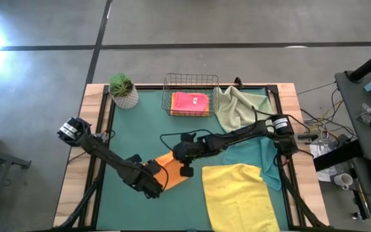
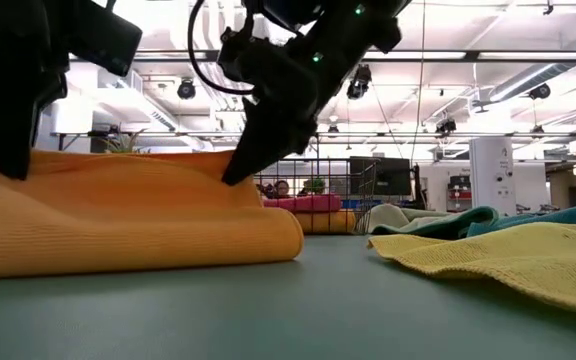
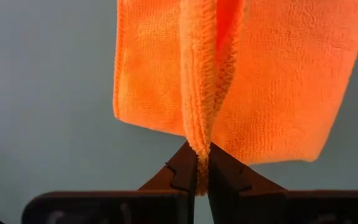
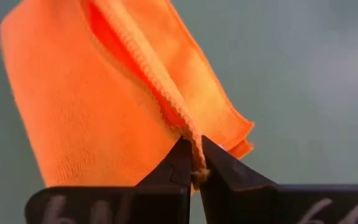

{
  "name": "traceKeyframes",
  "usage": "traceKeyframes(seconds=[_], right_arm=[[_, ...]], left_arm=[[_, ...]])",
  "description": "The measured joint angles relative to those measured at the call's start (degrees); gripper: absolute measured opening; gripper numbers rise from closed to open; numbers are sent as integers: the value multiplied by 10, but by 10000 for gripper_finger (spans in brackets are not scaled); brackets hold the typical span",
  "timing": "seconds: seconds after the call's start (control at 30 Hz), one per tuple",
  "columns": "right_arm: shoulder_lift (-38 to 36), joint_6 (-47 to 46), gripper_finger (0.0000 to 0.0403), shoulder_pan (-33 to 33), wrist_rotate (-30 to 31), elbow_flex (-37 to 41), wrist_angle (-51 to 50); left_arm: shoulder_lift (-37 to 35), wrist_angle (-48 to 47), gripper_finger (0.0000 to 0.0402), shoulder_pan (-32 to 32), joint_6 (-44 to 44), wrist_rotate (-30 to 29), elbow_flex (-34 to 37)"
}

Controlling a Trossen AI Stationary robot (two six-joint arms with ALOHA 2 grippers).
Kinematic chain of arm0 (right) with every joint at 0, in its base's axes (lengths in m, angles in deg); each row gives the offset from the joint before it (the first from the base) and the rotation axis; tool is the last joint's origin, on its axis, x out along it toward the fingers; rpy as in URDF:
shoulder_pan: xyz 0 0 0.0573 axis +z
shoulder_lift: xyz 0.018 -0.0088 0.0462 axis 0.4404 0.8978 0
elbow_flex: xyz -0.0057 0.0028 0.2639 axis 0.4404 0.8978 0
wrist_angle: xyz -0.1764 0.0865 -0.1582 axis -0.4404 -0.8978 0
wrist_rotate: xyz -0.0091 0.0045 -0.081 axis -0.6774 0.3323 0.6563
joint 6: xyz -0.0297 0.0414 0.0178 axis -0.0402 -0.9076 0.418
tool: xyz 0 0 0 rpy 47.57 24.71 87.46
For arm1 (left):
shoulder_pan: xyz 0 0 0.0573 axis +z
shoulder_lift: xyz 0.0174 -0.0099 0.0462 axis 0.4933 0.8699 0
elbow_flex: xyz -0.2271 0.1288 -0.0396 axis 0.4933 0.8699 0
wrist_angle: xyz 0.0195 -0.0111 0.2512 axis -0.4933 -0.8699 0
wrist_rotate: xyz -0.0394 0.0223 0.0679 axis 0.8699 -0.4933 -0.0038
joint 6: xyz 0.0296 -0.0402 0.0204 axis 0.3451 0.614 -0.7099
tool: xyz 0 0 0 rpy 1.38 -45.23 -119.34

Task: Fold microfiber towels
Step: Fold the orange microfiber towel, then put the folded orange microfiber towel into the wire basket

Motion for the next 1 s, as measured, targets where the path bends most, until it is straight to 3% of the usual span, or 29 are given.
traceKeyframes(seconds=[0.3,0.53,0.77,1.0], right_arm=[[5,15,18,-1,-10,0,7],[5,3,63,-8,-10,-2,18],[-14,3,106,-23,-1,-2,5],[-67,65,115,-26,-18,-2,-103]], left_arm=[[0,0,24,5,-16,-4,2],[0,-8,90,7,-16,-6,2],[-4,-77,163,11,-15,21,2],[-35,-47,182,0,-14,30,-13]])
